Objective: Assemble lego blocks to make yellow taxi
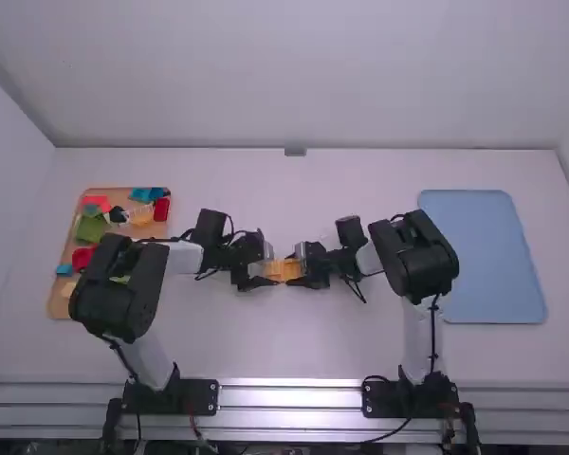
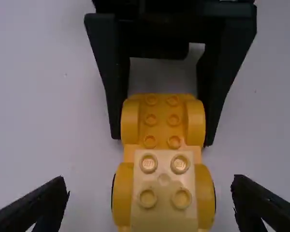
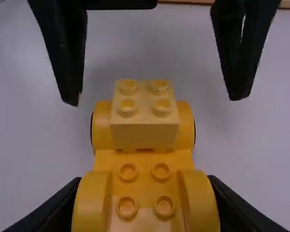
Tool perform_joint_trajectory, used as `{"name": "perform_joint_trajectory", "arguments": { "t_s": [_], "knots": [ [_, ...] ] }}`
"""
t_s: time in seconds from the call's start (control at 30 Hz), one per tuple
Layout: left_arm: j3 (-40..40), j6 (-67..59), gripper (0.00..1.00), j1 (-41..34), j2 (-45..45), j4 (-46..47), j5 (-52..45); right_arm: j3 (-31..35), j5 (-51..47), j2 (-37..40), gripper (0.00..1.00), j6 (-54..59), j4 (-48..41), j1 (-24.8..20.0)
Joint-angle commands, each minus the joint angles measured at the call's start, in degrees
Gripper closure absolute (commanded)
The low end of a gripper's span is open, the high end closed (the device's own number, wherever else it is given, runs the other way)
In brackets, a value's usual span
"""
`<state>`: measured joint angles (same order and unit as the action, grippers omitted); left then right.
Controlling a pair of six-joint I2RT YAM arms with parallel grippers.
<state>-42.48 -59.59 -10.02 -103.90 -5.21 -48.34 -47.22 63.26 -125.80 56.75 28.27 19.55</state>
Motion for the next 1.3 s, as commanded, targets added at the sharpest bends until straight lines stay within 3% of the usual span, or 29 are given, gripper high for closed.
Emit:
{"name": "perform_joint_trajectory", "arguments": {
  "t_s": [0.0,0.1,0.13,0.17,0.27,0.33,0.63,0.9,1.07,1.27],
  "knots": [
    [-0.02,-0.02,0.11,0.04,2.6,0.24,-2.36,0.37,-0.7,-0.57,0.42,0.09,-0.44,0.33],
    [0.0,0.2,0.28,0.94,4.57,0.63,-3.26,0.37,-0.72,-0.57,0.42,0.09,-0.44,0.33],
    [0.0,0.2,0.52,1.46,5.25,0.63,-3.04,0.37,-0.7,-0.57,0.43,0.09,-0.44,0.33],
    [0.0,0.2,0.68,1.77,5.44,0.66,-3.3,0.37,-0.7,-0.57,0.42,0.11,-0.46,0.33],
    [0.0,0.17,0.9,1.68,5.44,1.62,-3.72,0.37,-0.7,-0.57,0.42,0.09,-0.42,0.33],
    [0.0,0.2,0.97,1.25,5.44,2.38,-3.69,0.37,-0.72,-0.57,0.42,0.09,-0.42,0.33],
    [0.02,0.22,0.98,-1.64,4.96,6.95,-2.8,0.37,-0.72,-0.57,0.42,0.11,-0.39,0.33],
    [0.0,0.26,0.98,-1.44,0.57,3.5,-3.28,0.37,-0.7,-0.57,0.42,0.09,-0.44,0.33],
    [0.0,7.87,0.98,-1.62,-2.43,-2.27,-3.28,0.37,-0.7,-0.57,0.42,0.09,-0.42,0.33],
    [0.0,7.78,0.98,-1.92,-3.15,-1.88,-0.76,0.37,-0.7,-0.57,0.42,0.07,-0.42,0.33]
  ]
}}
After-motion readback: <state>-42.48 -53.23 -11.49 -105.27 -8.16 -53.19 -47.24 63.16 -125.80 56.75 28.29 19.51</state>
